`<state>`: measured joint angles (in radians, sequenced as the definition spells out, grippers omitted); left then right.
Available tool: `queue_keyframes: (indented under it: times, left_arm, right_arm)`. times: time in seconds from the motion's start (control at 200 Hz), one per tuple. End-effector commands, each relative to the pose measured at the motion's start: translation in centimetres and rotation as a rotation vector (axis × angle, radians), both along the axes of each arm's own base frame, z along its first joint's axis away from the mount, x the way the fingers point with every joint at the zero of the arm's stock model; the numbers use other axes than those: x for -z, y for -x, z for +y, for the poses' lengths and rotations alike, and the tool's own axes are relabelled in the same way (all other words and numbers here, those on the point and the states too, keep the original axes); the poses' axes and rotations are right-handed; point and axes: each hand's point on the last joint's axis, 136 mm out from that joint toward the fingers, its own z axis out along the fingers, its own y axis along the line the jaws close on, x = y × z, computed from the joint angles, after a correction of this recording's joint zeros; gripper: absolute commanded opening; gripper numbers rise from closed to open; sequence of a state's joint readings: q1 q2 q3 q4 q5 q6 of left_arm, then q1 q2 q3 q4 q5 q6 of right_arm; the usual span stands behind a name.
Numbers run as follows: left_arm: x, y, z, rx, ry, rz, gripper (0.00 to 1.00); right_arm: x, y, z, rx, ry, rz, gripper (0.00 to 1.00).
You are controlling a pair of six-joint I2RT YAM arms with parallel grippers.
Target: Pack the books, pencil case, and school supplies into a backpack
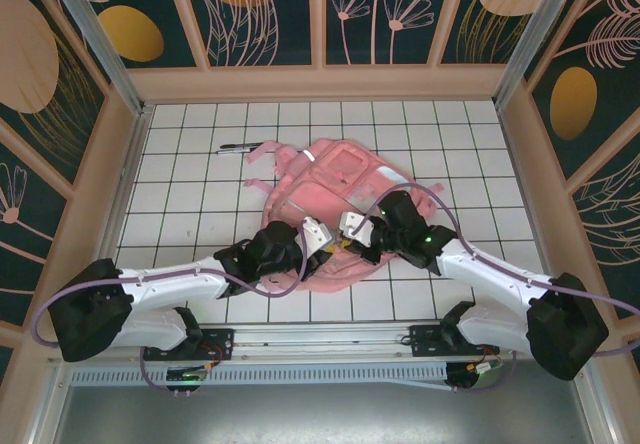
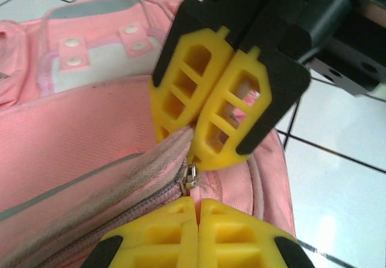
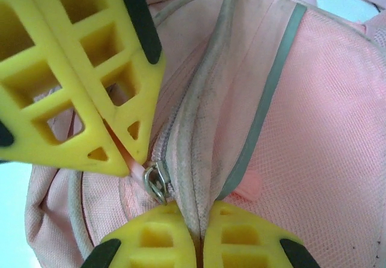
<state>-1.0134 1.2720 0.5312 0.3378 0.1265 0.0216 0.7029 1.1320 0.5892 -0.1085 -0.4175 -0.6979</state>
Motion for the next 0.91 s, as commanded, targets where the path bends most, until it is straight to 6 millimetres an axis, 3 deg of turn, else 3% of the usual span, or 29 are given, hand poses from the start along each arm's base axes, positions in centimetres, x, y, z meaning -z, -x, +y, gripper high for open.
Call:
queue_keyframes:
  times: [0.0,0.175,0.45,0.596,0.716,0.786,0.901]
  left_arm:
    - [-0.5,3.0,-0.9,0.171,0.027,0.048,0.0]
    - [0.9,2.3,1.2,0.156,0.027,0.128,0.0]
    - [0.4,0.9,3.8,0.091,0.012,0.125,0.0]
    - [0.1,-1.1,5.7,-0.018,0.012,0.072,0.0]
    - [-0.4,-2.7,6.9,-0.066,-0.033,0.031,0.0]
    - [0.6,-2.2,6.8,0.0,-0.111,0.04,0.0]
    - [0.7,1.2,5.0,0.256,-0.103,0.097,0.0]
  right_arm:
    - [-0.2,-0.1,-1.0,-0.086,0.051,-0.099,0.0]
    - [0.3,-0.4,-2.0,-0.078,0.073,-0.123,0.0]
    - [2.0,-0.6,-3.0,-0.065,0.139,-0.131,0.0]
    - [3.2,-0.6,-4.1,-0.052,0.187,-0.144,0.0]
    - [3.0,-0.5,-4.9,-0.041,0.2,-0.154,0.0]
    - [2.5,-0.5,-5.4,-0.034,0.185,-0.161,0.0]
    - [1.0,-0.1,-4.9,-0.048,0.128,-0.129,0.0]
